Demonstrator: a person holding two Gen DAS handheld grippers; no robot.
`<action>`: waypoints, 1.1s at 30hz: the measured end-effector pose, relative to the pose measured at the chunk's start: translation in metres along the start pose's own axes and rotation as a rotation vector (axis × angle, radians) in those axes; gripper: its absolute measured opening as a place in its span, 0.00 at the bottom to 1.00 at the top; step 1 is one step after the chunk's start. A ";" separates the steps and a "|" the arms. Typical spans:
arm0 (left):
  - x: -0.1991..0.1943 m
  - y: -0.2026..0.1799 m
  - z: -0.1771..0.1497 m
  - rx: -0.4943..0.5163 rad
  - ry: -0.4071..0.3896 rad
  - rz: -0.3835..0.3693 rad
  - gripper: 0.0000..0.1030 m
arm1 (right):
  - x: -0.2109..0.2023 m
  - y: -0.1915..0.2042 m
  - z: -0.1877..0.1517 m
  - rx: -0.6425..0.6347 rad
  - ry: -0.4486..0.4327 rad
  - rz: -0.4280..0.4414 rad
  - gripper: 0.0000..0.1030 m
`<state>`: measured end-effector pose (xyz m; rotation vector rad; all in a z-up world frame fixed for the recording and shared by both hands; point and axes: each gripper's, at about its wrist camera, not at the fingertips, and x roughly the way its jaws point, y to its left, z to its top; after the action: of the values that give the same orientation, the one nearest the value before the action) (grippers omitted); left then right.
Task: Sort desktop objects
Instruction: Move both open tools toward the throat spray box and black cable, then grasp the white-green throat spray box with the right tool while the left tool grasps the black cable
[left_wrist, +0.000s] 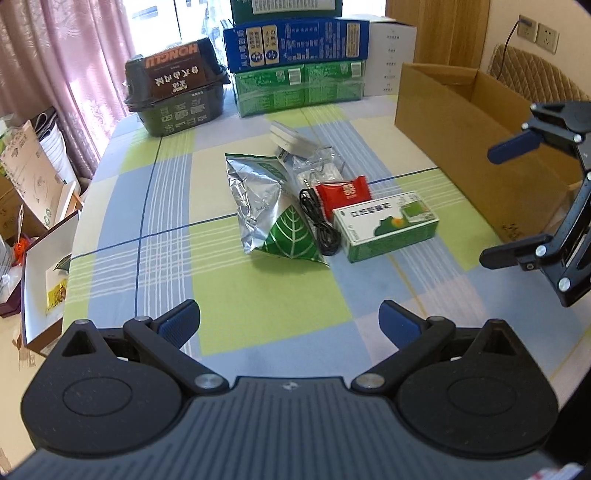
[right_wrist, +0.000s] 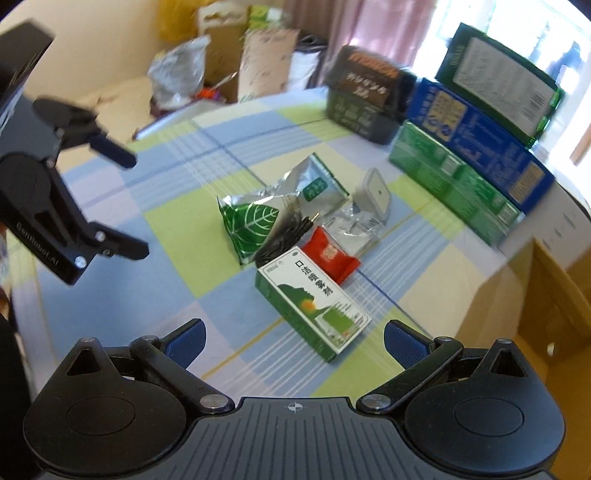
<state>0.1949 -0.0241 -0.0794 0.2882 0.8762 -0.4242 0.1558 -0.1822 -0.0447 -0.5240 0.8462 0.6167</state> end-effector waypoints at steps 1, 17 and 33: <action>0.007 0.002 0.003 0.003 0.005 0.000 0.98 | 0.006 -0.001 0.003 -0.022 0.012 0.009 0.98; 0.071 0.010 0.043 0.132 0.011 -0.070 0.97 | 0.096 -0.031 0.029 -0.245 0.198 0.143 0.81; 0.099 -0.014 0.052 0.357 -0.011 -0.255 0.66 | 0.132 -0.042 0.028 -0.280 0.256 0.170 0.60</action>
<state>0.2795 -0.0820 -0.1273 0.5033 0.8267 -0.8215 0.2668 -0.1555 -0.1284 -0.8031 1.0605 0.8429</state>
